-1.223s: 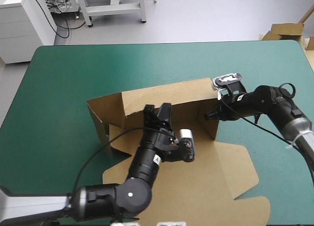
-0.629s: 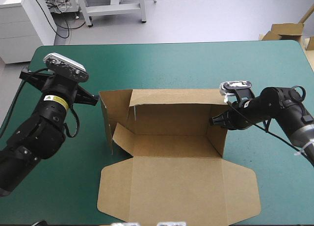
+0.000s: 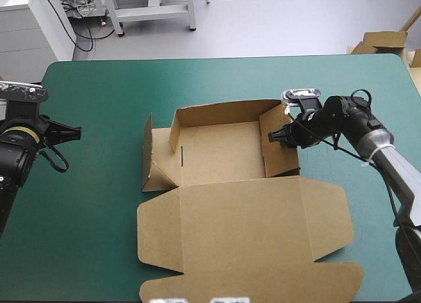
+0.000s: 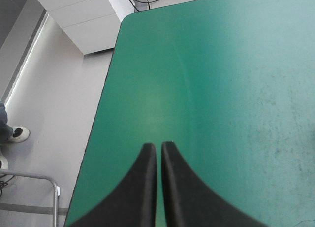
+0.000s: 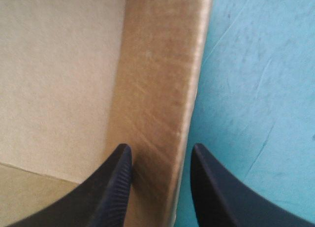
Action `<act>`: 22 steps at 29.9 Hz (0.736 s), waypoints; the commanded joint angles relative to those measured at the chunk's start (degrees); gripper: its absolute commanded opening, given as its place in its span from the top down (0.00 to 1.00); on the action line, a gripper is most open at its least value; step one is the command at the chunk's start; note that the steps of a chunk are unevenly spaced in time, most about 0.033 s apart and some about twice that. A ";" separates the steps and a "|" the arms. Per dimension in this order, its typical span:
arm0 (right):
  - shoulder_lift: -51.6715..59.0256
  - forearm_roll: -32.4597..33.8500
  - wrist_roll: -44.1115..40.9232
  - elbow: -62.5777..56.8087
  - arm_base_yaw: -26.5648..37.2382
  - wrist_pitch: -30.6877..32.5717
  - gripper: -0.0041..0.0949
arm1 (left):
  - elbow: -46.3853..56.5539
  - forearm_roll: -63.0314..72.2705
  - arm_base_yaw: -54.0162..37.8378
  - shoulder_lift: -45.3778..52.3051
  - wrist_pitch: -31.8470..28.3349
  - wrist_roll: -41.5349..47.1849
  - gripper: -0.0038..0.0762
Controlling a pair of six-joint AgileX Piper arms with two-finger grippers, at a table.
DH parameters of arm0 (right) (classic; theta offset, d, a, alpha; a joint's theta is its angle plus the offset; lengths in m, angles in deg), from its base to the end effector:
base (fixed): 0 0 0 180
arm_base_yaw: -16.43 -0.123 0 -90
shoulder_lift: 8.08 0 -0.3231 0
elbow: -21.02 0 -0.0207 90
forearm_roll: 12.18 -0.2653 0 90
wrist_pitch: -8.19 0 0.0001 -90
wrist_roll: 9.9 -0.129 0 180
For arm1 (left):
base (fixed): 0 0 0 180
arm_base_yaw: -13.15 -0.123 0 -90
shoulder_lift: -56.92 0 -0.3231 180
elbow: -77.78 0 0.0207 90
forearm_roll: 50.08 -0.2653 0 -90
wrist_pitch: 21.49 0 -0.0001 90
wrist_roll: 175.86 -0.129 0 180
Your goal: Fold the box
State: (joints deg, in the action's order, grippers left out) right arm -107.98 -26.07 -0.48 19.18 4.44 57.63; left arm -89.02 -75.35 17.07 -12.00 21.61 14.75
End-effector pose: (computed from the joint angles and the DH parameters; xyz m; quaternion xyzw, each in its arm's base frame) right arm 0.3690 0.1024 0.2973 -0.1262 0.9546 0.1141 0.2445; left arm 0.2499 0.0206 0.4152 0.0224 0.8692 0.1478 0.4714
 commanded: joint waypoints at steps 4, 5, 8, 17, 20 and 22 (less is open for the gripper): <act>2.46 8.12 -3.12 9.94 -0.04 4.37 0.55 | -1.34 3.54 -3.68 -1.74 -1.05 -2.03 0.93; 2.46 8.96 -3.60 11.53 -0.04 6.18 0.55 | -1.34 4.87 -4.40 -2.24 -1.05 -2.82 0.93; 2.46 9.74 -5.26 15.38 -0.04 11.96 0.55 | -1.34 9.75 -7.46 -3.99 -1.05 -3.00 0.93; 1.22 8.38 -4.73 16.97 -0.04 15.97 0.55 | -1.34 38.12 -20.76 -9.24 2.39 -18.14 0.93; -0.66 7.84 -4.73 16.97 -0.04 15.97 0.55 | -1.34 46.06 -24.39 -10.70 5.58 -23.29 0.93; -2.47 7.20 -4.73 16.97 -0.04 15.97 0.55 | -1.34 49.04 -25.98 -11.15 7.28 -24.22 0.93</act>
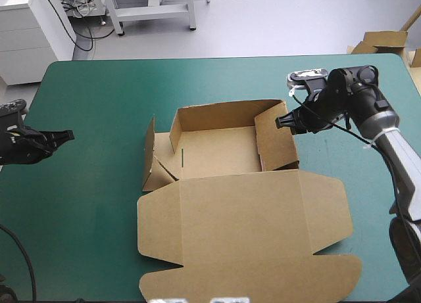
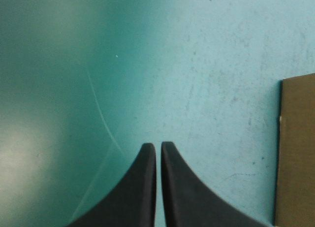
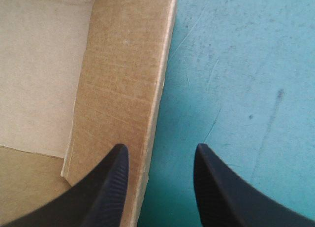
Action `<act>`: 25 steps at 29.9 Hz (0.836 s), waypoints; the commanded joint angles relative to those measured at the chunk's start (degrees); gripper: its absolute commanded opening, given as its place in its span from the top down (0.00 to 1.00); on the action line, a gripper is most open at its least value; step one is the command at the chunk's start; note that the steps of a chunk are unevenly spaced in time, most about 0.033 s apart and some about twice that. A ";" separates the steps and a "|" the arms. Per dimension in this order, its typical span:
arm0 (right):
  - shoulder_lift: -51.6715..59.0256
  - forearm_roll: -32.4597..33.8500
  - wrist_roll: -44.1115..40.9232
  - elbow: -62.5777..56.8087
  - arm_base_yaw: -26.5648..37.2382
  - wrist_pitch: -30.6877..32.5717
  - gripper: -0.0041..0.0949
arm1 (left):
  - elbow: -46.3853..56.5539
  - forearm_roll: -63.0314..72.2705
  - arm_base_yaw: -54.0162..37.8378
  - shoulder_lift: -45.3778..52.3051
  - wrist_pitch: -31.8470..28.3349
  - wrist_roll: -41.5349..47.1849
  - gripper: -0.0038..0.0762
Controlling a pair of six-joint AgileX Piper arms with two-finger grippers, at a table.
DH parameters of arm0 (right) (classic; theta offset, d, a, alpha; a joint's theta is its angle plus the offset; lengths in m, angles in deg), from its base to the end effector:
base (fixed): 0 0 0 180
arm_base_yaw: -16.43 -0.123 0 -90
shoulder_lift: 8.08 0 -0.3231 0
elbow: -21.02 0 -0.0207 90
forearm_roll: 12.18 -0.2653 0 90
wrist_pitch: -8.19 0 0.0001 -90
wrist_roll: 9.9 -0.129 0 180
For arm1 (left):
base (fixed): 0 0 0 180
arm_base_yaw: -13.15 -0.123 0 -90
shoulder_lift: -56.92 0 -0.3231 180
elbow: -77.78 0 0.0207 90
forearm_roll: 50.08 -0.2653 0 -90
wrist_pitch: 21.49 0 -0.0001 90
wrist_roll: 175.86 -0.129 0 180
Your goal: Fold the box
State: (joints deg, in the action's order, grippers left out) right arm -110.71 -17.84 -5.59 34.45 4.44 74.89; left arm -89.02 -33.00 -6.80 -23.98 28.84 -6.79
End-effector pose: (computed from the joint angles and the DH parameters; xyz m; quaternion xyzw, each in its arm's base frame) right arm 0.3773 0.0921 0.3455 -0.1289 0.9683 0.0623 0.2048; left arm 0.2828 0.0716 0.3431 -0.1292 0.9344 -0.0524 0.3278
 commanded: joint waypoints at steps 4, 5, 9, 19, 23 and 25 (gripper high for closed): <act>-3.11 -2.75 1.02 1.70 -0.04 -1.52 0.55 | -1.34 7.21 -2.70 0.70 4.49 -5.81 0.93; -3.96 -3.27 1.40 1.70 -0.04 -1.89 0.55 | -1.34 7.21 -2.70 0.70 5.39 -6.51 0.93; -6.66 -5.99 5.01 1.70 -0.04 -3.71 0.55 | -1.34 7.21 -2.70 0.70 7.15 -6.89 0.93; -9.76 -7.17 7.04 1.70 -0.04 -3.23 0.98 | -1.34 7.63 -2.70 0.70 7.66 -6.89 0.93; -10.04 -7.28 6.72 1.70 -0.04 -3.58 0.98 | -1.34 8.41 -2.70 0.70 8.42 -6.89 0.93; -10.04 -7.63 6.67 1.94 -0.04 -2.96 0.98 | -1.34 8.41 -2.70 0.70 8.54 -7.15 0.90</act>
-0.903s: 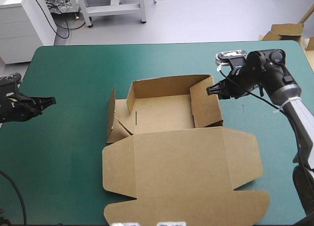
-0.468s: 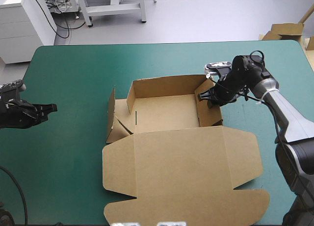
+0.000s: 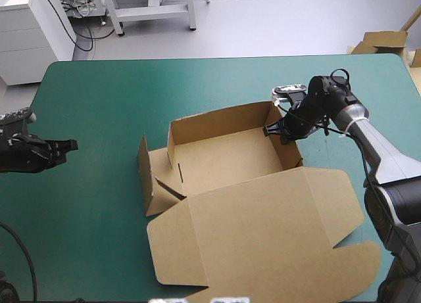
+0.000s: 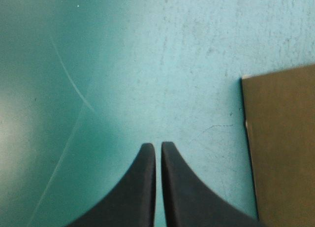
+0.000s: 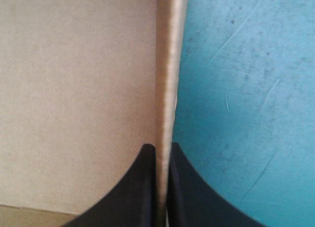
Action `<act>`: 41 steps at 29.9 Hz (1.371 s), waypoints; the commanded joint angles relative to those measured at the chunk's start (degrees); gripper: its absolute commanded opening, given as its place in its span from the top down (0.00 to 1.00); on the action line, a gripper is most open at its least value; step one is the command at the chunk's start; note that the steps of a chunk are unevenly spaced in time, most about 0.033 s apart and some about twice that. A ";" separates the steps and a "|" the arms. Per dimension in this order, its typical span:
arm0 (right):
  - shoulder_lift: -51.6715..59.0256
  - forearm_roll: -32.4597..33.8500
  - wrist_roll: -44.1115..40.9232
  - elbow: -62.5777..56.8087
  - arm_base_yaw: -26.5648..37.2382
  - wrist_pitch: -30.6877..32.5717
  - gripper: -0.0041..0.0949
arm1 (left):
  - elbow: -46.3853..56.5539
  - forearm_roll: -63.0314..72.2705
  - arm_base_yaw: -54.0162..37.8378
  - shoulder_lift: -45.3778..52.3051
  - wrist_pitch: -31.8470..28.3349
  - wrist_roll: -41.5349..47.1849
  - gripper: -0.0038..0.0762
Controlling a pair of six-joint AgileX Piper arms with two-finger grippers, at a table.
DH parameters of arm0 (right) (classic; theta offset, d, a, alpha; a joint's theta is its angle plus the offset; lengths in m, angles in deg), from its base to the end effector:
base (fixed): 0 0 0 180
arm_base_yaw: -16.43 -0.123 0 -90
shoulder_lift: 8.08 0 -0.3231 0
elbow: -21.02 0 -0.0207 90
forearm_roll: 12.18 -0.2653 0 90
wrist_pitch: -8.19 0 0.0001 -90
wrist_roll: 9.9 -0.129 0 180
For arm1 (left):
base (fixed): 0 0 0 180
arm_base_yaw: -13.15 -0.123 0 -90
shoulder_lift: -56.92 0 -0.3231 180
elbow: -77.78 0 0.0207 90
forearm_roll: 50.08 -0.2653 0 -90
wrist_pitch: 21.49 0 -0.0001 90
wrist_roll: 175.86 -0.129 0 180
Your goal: Fold the box
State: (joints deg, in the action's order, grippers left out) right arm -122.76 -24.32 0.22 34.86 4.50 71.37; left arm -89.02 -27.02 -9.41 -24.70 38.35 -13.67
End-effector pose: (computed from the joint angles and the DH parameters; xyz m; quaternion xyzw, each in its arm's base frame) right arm 0.4209 0.1137 0.2655 -0.1548 0.9731 0.1023 0.1366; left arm 0.2706 0.0651 0.3332 -0.0996 0.9527 -0.1048 0.2675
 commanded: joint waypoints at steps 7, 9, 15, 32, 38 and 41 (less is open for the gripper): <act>2.11 -1.16 0.86 1.89 0.01 2.44 0.98 | -1.34 4.01 -0.09 1.41 -0.20 -7.16 0.38; 2.33 -1.16 0.86 1.89 0.01 2.84 0.98 | -1.34 5.70 -0.09 1.41 -0.20 -7.16 0.25; 5.27 -1.16 0.98 1.89 0.11 3.77 0.98 | -1.34 10.90 -0.09 1.09 0.05 -7.16 0.20; 23.30 -9.11 2.51 1.89 9.28 3.81 0.98 | -1.34 14.52 -0.09 -1.22 3.34 -7.36 0.20; 28.48 -12.25 2.79 1.89 13.11 3.81 0.98 | -1.34 21.60 -0.09 -1.22 6.50 -10.43 0.20; 30.00 -14.62 2.96 1.89 13.28 3.81 0.98 | -1.34 25.91 -0.09 -1.22 9.10 -12.51 0.20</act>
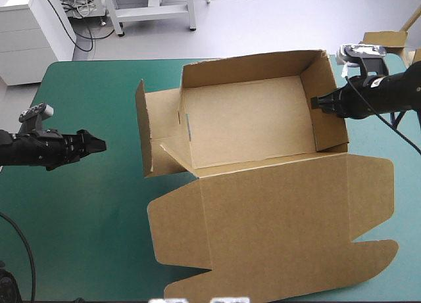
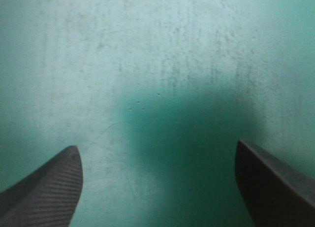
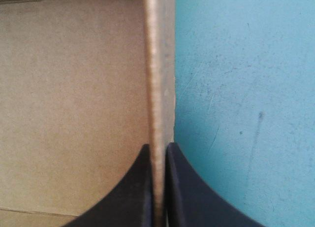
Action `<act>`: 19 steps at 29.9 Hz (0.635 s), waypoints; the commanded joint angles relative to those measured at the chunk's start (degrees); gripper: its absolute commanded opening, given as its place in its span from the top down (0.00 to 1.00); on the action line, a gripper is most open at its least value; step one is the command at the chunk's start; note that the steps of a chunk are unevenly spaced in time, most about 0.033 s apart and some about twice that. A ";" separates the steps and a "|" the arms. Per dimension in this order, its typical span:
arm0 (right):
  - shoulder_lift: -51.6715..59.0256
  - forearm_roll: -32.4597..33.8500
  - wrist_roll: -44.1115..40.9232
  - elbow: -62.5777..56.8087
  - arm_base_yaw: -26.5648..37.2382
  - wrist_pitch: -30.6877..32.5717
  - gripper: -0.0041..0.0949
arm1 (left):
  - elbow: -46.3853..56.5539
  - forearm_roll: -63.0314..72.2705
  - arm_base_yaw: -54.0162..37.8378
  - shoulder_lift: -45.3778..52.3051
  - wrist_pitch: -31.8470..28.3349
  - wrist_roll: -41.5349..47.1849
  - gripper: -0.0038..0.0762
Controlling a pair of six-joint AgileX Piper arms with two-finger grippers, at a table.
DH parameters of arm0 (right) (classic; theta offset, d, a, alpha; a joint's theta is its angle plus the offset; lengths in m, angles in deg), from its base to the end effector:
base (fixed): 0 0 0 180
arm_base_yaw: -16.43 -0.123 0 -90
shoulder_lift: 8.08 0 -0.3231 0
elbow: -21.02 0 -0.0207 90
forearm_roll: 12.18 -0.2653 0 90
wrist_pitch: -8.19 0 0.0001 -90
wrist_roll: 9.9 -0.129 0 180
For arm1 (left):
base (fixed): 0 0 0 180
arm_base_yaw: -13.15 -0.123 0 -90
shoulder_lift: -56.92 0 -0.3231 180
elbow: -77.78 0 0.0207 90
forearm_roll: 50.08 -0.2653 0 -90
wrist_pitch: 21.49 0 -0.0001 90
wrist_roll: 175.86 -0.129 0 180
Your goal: Fold the box
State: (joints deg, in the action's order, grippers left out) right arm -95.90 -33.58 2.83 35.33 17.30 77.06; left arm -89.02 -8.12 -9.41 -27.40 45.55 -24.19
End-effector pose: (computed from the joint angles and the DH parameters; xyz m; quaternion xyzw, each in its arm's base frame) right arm 0.3132 0.0392 0.4467 -0.0886 0.9259 0.1467 0.3366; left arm 0.2816 0.0310 0.3361 -0.0474 0.9288 -0.2581 0.2617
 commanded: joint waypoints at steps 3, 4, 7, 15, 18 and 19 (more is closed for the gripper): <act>3.56 -9.84 1.24 1.42 0.48 -1.88 0.98 | -1.34 10.43 -0.09 1.48 4.97 -3.54 0.20; 3.56 -11.08 1.95 1.42 0.48 -1.88 0.98 | -1.34 11.32 -0.09 1.48 5.98 -4.56 0.20; 2.97 -12.25 2.45 1.42 0.10 -2.08 0.98 | -1.34 12.99 0.02 1.70 6.09 -4.85 0.20; 0.20 -10.69 1.42 1.31 -3.27 -7.33 0.98 | -1.34 17.40 0.10 3.25 6.09 -5.72 0.20; -1.99 -11.10 0.94 1.31 -4.96 -8.99 0.98 | -1.34 17.40 0.10 3.81 6.09 -5.84 0.20; -2.69 -11.27 0.94 1.31 -5.49 -9.50 0.98 | -1.34 17.40 0.10 3.94 6.09 -5.92 0.20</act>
State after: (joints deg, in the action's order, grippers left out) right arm -98.70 -41.12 4.71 35.33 13.19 72.22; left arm -89.02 5.16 -9.41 -25.72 48.22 -29.78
